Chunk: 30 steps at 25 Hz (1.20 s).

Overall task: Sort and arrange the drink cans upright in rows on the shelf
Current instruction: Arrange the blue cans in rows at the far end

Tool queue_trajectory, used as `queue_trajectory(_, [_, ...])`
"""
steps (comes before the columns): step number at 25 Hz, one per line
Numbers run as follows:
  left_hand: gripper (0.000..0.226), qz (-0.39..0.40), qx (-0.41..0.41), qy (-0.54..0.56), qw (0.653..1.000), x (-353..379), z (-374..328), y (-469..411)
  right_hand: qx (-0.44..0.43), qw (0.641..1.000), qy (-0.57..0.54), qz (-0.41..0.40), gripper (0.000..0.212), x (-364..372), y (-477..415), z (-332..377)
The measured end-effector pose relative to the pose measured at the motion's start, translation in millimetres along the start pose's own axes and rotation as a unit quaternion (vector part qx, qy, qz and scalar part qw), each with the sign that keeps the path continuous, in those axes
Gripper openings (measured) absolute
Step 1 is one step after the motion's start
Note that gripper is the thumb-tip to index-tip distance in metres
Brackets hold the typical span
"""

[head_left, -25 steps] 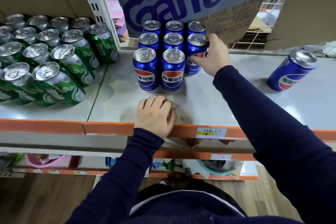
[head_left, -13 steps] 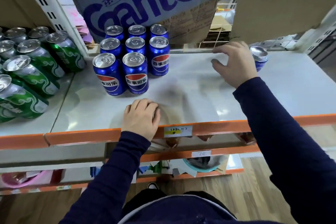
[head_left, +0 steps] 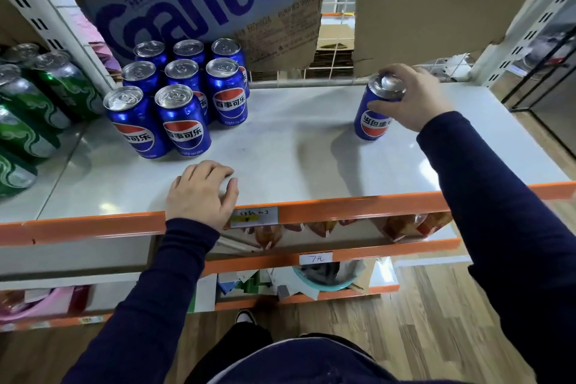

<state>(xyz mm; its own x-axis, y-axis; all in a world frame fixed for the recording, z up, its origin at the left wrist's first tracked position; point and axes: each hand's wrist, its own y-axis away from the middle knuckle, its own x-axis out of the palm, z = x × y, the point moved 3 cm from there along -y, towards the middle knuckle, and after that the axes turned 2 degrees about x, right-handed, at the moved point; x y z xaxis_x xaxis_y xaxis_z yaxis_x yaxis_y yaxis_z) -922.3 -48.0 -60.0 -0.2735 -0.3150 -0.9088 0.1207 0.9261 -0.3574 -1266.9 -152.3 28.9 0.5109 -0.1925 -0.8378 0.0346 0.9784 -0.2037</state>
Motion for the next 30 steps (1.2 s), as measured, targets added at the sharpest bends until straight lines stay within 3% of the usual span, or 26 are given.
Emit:
queue_trajectory(3, [0.039, -0.005, -0.007, -0.006, 1.0, -0.3, -0.4, -0.1, 0.071, 0.99, -0.122, -0.021, 0.049, 2.7, 8.4, -3.7])
queue_trajectory(6, [0.045, 0.019, -0.037, 0.007, 0.999, -1.3, 0.2, -5.8, 0.181, 0.928, -0.326, 0.017, 0.042, 21.3, 30.8, 3.2])
queue_trajectory(8, [0.051, 0.046, -0.05, 0.087, 0.994, -1.2, -9.3, -14.5, 0.212, 0.89, -0.4, 0.058, 0.042, 42.3, 46.3, 14.0])
queue_trajectory(10, [0.051, 0.094, -0.08, 0.252, 0.96, -2.4, -31.3, -23.4, 0.235, 0.856, -0.451, 0.098, 0.045, 68.8, 63.7, 27.5])
queue_trajectory(12, [0.058, 0.137, -0.137, 0.386, 0.902, -5.3, -50.2, -31.1, 0.246, 0.837, -0.472, 0.125, 0.048, 93.4, 79.3, 39.5])
queue_trajectory(13, [0.058, 0.136, -0.153, 0.408, 0.889, -7.1, -53.0, -34.5, 0.246, 0.831, -0.479, 0.135, 0.049, 101.5, 85.9, 44.8])
queue_trajectory(16, [0.046, 0.107, -0.155, 0.406, 0.894, -10.6, -40.5, -44.3, 0.239, 0.817, -0.5, 0.159, 0.061, 109.1, 93.5, 54.3])
queue_trajectory(22, [0.045, 0.11, -0.099, 0.398, 0.905, -42.6, -28.4, -71.7, 0.133, 0.851, -0.448, 0.239, 0.048, 100.3, 88.7, 66.6])
queue_trajectory(26, [0.052, 0.102, 0.02, 0.17, 0.98, -83.3, -42.7, -101.2, -0.004, 0.936, -0.285, 0.209, 0.056, 91.3, 72.9, 93.4])
queue_trajectory(28, [0.056, 0.111, 0.061, 0.078, 0.989, -85.4, -52.4, -107.8, -0.059, 0.955, -0.219, 0.194, 0.068, 98.7, 68.0, 111.6])
queue_trajectory(30, [0.059, 0.111, 0.063, 0.074, 0.989, -79.7, -50.4, -107.2, -0.084, 0.961, -0.195, 0.18, 0.07, 110.1, 66.3, 123.4])
